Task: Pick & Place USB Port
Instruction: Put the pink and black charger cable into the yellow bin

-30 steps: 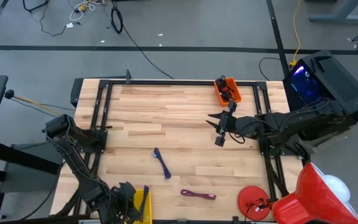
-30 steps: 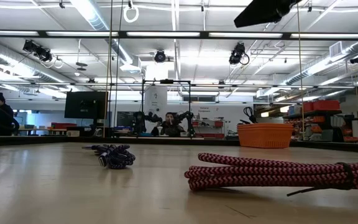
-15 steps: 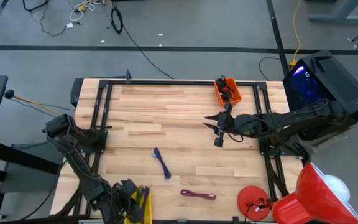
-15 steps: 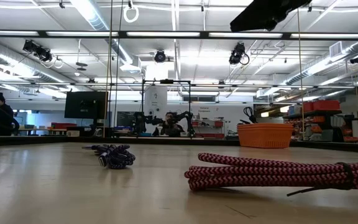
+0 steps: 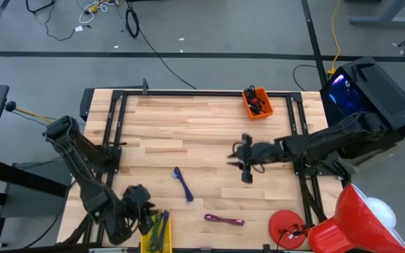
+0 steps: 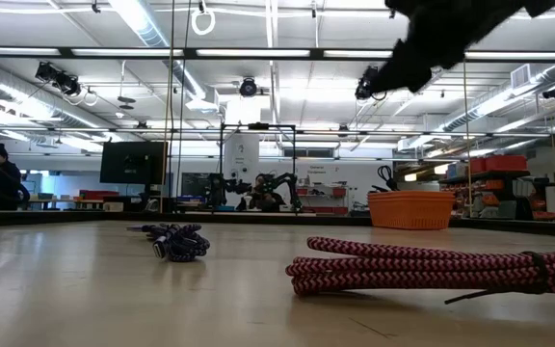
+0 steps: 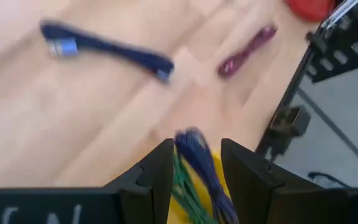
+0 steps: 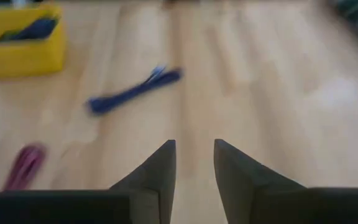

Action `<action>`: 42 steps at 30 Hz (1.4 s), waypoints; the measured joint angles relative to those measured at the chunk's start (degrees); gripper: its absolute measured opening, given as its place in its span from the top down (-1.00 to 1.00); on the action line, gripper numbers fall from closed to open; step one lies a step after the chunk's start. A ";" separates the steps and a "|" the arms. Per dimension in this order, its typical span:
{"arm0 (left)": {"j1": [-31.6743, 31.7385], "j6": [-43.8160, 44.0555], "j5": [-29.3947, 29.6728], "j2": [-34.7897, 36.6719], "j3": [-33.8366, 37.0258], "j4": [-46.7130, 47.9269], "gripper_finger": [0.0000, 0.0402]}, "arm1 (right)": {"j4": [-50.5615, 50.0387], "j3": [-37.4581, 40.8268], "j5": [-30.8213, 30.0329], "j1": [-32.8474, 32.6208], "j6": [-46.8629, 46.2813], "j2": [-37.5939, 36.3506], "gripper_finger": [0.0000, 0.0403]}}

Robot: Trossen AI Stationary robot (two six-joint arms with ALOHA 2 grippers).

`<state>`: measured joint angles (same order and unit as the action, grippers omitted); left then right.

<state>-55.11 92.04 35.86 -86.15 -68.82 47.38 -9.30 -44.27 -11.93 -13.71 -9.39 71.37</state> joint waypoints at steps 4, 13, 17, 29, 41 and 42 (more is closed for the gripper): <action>1.34 -4.98 3.89 1.58 0.00 3.45 0.31 | 0.66 1.52 3.94 -4.14 -7.55 2.95 0.46; 5.43 -11.92 6.55 1.94 0.00 8.20 0.31 | 0.84 1.70 1.60 -15.93 -20.95 5.92 0.46; 6.54 -14.48 6.55 1.94 0.00 8.22 0.31 | 3.04 1.70 0.42 -20.48 -26.53 8.64 0.46; 6.80 -15.19 6.55 1.92 0.00 7.71 0.31 | 5.32 -5.62 1.05 -25.61 -28.08 23.88 0.46; 6.75 -15.21 6.38 1.92 0.00 7.21 0.31 | 3.26 -8.63 1.02 -28.05 -31.95 28.73 0.46; 6.75 -15.24 6.38 1.92 0.00 7.22 0.31 | 3.12 -8.62 1.08 -28.20 -32.16 29.08 0.46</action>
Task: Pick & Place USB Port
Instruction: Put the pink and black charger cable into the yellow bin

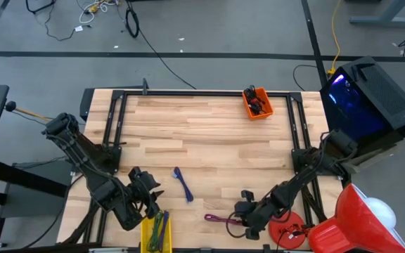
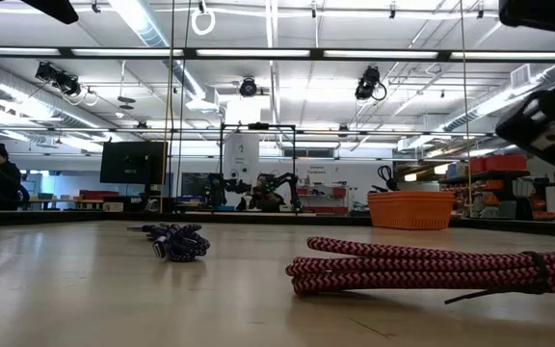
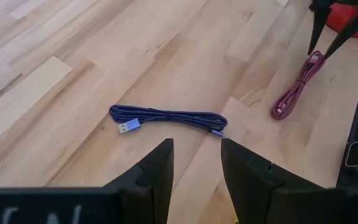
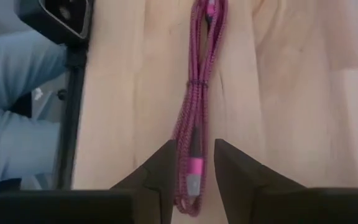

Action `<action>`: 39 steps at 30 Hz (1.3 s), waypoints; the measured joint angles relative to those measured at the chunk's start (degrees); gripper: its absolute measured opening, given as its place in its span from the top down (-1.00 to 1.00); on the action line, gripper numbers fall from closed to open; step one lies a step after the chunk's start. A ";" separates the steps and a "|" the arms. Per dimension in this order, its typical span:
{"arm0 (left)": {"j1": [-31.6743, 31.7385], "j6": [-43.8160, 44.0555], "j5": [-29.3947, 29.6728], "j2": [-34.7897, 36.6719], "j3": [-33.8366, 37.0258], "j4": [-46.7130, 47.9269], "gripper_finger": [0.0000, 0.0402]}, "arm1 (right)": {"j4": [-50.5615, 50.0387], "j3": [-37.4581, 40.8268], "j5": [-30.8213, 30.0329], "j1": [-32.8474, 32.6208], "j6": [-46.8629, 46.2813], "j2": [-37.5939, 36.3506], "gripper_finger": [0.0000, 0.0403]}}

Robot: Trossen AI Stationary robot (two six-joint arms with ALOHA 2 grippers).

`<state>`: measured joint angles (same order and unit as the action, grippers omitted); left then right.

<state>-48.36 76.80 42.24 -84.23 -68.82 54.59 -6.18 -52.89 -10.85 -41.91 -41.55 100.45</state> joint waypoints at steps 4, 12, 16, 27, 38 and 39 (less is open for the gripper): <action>0.00 -0.08 -0.01 0.00 0.00 0.02 0.31 | 1.25 0.01 0.80 -0.39 -0.21 0.74 0.46; 0.00 -0.11 0.00 0.00 0.00 0.04 0.31 | 0.89 0.01 2.95 -0.48 -1.52 2.30 0.46; 0.00 -0.10 -0.01 0.00 0.00 0.04 0.31 | 0.95 0.01 2.97 -0.50 -1.56 2.31 0.46; 0.00 -0.10 0.04 0.00 0.00 0.04 0.31 | 2.43 -0.15 5.56 -0.67 -2.58 5.29 0.46; 0.00 -0.05 0.15 0.00 0.00 0.06 0.31 | 6.86 -0.10 3.23 -0.70 2.19 6.70 0.91; 0.00 -0.05 0.15 0.00 0.00 0.06 0.31 | 6.83 -0.10 2.90 -0.72 1.61 6.70 0.92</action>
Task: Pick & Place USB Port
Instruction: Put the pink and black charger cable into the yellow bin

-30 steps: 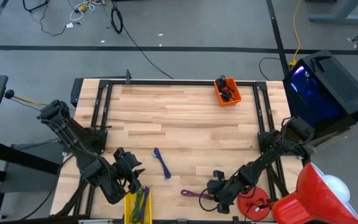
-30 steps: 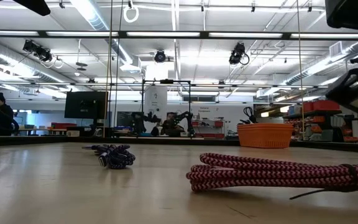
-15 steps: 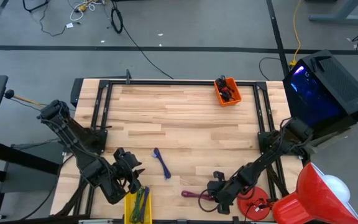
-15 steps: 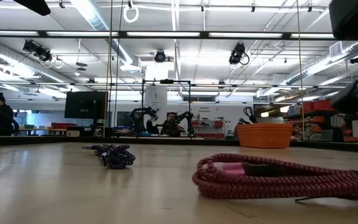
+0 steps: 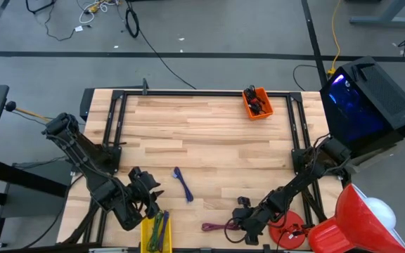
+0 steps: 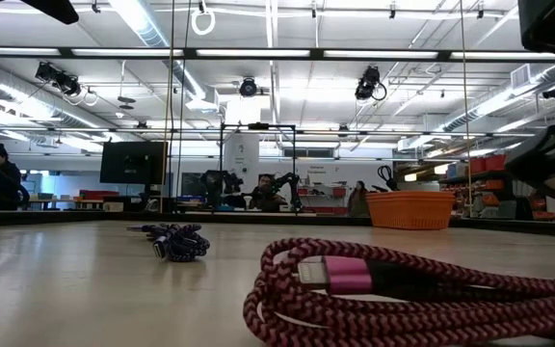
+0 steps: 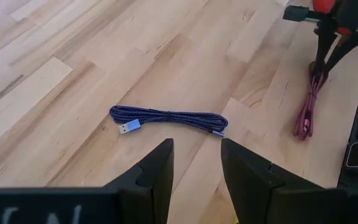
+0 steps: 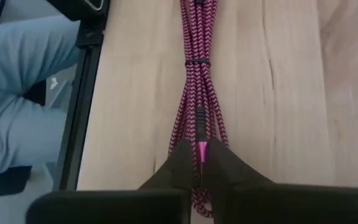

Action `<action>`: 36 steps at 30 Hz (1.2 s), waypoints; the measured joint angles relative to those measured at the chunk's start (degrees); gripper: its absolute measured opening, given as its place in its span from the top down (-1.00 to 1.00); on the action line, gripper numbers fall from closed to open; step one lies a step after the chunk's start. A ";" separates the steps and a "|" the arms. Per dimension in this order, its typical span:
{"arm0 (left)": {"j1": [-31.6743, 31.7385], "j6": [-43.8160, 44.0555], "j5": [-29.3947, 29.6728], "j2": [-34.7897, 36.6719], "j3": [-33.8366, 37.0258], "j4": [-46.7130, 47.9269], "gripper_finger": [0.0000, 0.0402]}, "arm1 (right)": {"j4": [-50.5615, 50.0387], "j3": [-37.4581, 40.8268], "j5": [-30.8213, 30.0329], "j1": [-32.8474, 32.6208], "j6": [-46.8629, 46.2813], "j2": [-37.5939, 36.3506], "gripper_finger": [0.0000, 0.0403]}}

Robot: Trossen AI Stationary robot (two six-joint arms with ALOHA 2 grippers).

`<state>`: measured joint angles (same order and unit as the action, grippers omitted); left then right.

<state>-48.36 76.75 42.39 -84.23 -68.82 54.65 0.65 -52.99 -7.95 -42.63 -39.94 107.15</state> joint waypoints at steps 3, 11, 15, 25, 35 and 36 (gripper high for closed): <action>0.00 0.00 0.00 0.00 0.00 0.00 0.31 | 0.62 0.04 -0.66 0.12 1.18 0.00 0.93; 0.02 1.13 0.78 0.00 0.00 0.00 0.31 | -4.98 0.33 -4.84 2.89 4.09 -3.70 0.94; 0.04 2.57 1.32 0.00 0.00 0.00 0.31 | -8.92 0.35 -6.14 4.17 6.43 -9.37 0.95; 1.11 1.92 4.95 -0.02 0.02 -0.40 0.31 | -16.54 0.25 -20.45 4.87 15.35 -30.85 1.00; 7.82 -17.21 18.63 -0.02 0.03 -12.08 0.31 | -9.56 0.22 -30.87 5.37 31.54 -41.95 0.99; 8.52 -20.18 20.99 -0.02 0.04 -14.55 0.31 | -7.71 0.22 -31.43 5.50 33.65 -42.51 0.99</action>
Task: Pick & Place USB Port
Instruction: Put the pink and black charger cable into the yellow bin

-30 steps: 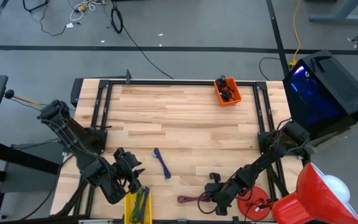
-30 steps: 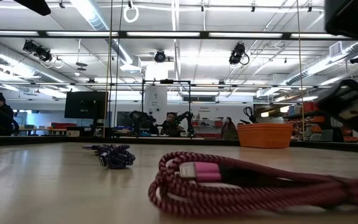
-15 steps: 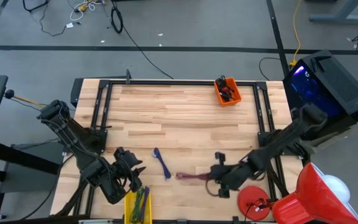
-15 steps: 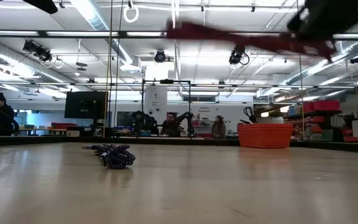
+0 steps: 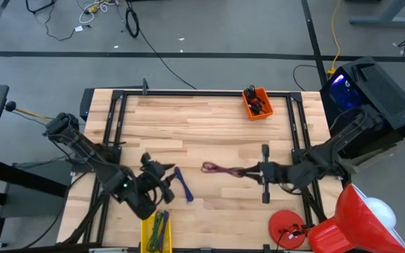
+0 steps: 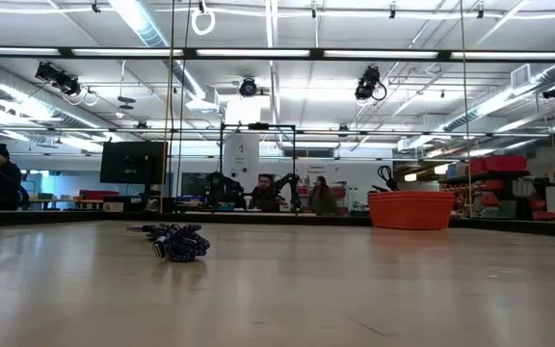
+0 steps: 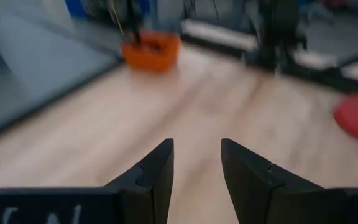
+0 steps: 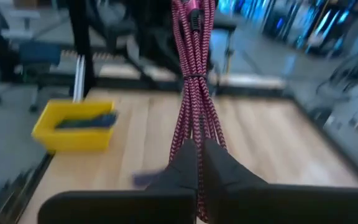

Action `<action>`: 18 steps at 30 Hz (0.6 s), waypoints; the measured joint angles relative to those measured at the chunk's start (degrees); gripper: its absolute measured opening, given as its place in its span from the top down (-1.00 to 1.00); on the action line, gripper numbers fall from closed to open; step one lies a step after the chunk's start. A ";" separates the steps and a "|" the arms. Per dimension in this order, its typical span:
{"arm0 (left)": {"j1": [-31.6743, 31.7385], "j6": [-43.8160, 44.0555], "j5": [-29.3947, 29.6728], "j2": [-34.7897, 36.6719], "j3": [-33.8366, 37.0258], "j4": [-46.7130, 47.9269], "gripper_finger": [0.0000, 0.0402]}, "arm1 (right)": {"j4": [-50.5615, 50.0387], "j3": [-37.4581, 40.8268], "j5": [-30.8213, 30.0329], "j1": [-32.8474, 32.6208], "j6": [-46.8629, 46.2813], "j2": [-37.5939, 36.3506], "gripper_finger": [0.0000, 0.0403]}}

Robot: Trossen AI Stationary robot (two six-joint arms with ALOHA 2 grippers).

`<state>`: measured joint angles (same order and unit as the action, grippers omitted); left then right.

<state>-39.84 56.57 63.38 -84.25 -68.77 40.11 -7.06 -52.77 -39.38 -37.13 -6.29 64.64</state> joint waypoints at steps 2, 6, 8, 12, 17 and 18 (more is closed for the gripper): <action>1.13 -6.96 4.60 0.00 0.00 -5.87 0.31 | 4.54 0.00 -0.80 0.18 4.50 -0.57 0.99; 3.63 -24.51 7.66 0.00 0.00 -21.63 0.31 | 15.20 -0.02 -0.41 0.71 14.86 -0.74 0.99; 4.75 -34.31 6.37 0.00 0.00 -30.61 0.31 | 18.86 -0.02 -0.07 0.96 19.02 -0.73 0.99; 7.41 -51.14 -4.01 0.00 0.00 -45.52 0.31 | 23.91 -0.04 2.69 1.93 24.08 -0.57 0.99; 10.51 -61.81 -15.73 0.00 0.00 -56.82 0.31 | 26.40 -0.09 5.82 3.73 25.89 0.21 1.00; 11.13 -62.28 -17.56 0.00 -0.02 -57.87 0.31 | 27.27 -0.09 6.62 4.20 25.88 0.60 1.00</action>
<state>-28.72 -5.71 45.82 -84.25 -68.79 -17.76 20.21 -52.86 -32.76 -32.93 19.59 65.24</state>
